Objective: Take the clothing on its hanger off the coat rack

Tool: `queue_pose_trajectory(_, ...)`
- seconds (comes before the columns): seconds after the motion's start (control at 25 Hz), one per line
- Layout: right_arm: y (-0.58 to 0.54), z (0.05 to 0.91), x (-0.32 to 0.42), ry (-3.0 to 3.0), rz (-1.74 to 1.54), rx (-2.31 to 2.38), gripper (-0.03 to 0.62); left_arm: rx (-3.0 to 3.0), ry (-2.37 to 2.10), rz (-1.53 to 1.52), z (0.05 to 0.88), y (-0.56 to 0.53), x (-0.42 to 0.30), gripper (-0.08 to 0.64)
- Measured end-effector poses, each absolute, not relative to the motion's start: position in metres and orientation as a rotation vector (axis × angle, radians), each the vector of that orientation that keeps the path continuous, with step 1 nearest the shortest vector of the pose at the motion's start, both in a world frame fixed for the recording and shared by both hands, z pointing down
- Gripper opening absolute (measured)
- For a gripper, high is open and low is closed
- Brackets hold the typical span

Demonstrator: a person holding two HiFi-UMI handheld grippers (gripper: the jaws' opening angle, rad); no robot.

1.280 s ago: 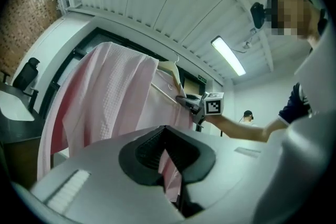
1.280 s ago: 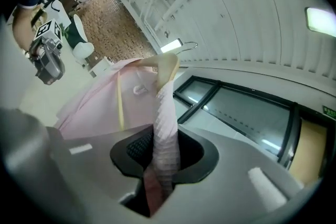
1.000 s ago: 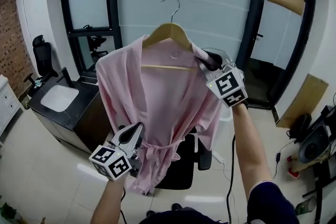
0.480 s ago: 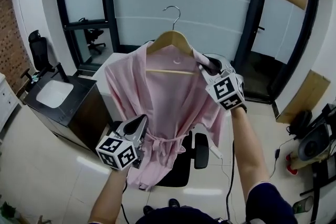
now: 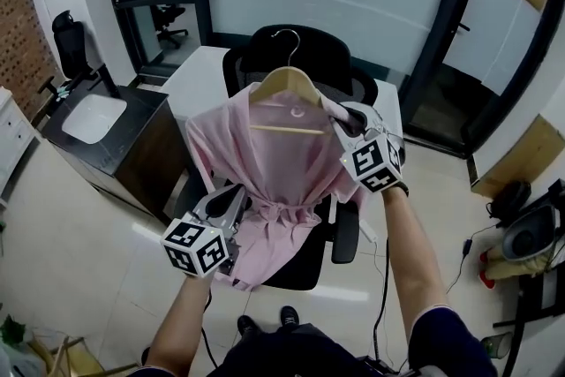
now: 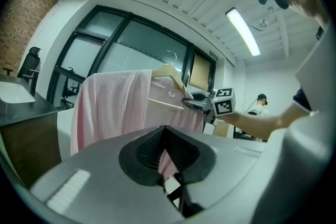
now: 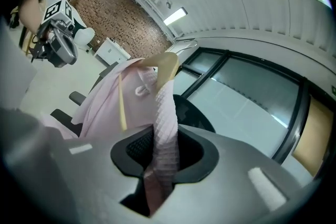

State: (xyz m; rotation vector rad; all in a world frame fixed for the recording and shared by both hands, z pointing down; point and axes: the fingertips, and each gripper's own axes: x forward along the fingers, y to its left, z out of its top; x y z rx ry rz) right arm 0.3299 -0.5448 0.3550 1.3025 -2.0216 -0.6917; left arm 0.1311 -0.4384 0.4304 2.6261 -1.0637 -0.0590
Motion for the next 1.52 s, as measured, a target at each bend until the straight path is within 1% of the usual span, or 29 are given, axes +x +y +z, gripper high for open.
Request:
queue_pose_trajectory(0.36, -0.537, 0.469, 0.313, -2.024, -0.554, 1.122, 0.080, 2.488, -1.065, 0.020, 0.493, -0.414, 0.122, 0.012)
queue_pose_trajectory(0.92, -0.542, 0.630, 0.291, -2.026, -0.243, 0.923, 0.078, 2.353, -1.060, 0.091, 0.547, -0.385, 0.122, 0.012)
queue_pose_trajectory(1.52, -0.566, 0.754, 0.273, -1.856, -0.039, 0.849, 0.084, 2.243, -1.098, 0.082, 0.587, -0.375, 0.103, 0.012)
